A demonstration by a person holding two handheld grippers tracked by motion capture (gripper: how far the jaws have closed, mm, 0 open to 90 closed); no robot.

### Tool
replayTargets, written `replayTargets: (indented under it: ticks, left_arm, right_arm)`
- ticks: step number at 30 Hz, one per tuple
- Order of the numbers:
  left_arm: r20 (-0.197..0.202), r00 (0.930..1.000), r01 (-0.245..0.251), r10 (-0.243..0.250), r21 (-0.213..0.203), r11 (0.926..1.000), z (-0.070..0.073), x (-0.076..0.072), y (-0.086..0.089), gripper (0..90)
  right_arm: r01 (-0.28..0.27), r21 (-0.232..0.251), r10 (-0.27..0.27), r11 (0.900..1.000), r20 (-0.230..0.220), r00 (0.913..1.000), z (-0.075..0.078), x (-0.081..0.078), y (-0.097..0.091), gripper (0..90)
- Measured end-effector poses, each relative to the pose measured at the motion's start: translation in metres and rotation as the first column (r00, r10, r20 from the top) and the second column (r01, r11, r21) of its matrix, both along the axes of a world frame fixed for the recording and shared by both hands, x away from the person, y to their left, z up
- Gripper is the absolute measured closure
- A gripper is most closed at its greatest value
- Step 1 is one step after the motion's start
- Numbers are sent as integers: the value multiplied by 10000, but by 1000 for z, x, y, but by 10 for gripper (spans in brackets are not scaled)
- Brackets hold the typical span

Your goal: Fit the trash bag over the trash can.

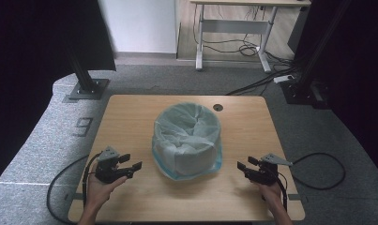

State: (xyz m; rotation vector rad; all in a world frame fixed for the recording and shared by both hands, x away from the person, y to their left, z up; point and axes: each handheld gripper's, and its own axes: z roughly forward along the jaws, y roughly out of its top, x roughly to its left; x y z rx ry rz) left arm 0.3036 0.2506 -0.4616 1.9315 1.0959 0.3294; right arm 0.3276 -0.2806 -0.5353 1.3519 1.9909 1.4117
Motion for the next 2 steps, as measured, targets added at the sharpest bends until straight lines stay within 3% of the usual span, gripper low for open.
replayTargets:
  ticks: [2]
  left_arm:
    - [-38, 10000, -3, 3, -1, 10000, -1, 1, 0, 345]
  right_arm:
    - [9, 3, -9, 10000, -14, 10000, 0, 0, 0, 348]
